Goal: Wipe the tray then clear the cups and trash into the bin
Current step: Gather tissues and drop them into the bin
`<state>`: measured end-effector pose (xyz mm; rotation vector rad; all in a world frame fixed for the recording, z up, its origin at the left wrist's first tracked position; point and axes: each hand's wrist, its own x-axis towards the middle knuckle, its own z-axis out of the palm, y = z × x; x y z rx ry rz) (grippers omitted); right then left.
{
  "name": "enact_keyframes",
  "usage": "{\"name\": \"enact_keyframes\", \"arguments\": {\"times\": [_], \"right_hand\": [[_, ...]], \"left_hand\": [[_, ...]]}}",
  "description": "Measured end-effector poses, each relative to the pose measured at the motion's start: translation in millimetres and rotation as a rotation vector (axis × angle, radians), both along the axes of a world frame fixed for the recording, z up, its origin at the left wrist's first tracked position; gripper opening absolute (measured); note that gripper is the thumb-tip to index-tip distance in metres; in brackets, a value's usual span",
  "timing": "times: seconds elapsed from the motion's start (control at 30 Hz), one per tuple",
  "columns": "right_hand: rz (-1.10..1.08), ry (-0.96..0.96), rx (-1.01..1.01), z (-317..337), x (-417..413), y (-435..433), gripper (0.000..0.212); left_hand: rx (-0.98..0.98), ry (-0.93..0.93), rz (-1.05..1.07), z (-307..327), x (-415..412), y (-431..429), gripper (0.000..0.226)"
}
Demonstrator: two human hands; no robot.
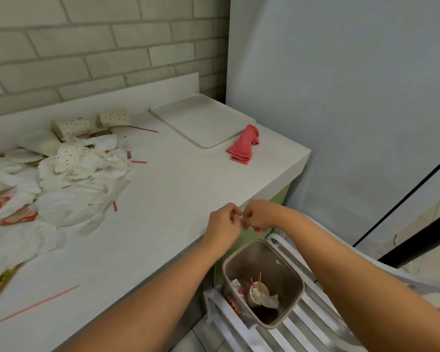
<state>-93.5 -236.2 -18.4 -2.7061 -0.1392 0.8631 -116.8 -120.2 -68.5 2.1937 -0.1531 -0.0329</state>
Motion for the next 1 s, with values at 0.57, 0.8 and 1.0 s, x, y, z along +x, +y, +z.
{"name": "enact_keyframes", "arguments": {"times": [0.57,0.8,1.0], "right_hand": [[0.341,-0.330,0.153,6.6,21.7,151.3,0.030],[0.434,-0.383,0.172,-1.9,26.6,212.2,0.038],[0.482,-0.409,0.151,-12.9,33.6,245.4,0.056]], "left_hand": [[0.504,-0.027,0.552,43.8,23.4,196.1,0.043],[0.636,0.112,0.586,45.3,18.0,259.0,0.045],[0.690,0.209,0.541,32.1,18.8,279.3,0.070]]}}
